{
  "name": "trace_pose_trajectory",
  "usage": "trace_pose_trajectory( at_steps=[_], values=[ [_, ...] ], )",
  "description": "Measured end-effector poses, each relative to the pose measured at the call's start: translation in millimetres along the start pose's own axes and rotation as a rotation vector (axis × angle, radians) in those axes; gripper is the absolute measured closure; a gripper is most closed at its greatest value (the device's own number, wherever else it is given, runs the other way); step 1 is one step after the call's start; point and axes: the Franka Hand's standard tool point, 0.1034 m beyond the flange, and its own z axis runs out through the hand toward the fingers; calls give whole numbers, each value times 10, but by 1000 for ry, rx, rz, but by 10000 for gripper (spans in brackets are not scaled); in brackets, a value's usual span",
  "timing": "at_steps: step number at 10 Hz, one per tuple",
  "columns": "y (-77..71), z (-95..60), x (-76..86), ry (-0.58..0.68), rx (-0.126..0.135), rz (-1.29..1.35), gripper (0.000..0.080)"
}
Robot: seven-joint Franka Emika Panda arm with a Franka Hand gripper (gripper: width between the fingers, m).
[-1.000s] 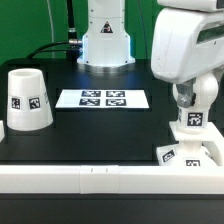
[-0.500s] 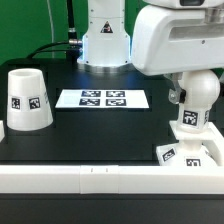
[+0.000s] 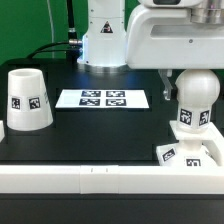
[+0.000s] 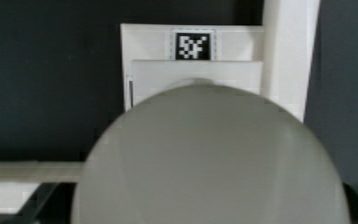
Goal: Assemble lamp
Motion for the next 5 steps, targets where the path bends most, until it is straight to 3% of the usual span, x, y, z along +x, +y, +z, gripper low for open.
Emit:
trace_pose_trajectory(
  at_steps=[5],
  values=[
    [8,1,1,-1,3,259,223]
  ],
)
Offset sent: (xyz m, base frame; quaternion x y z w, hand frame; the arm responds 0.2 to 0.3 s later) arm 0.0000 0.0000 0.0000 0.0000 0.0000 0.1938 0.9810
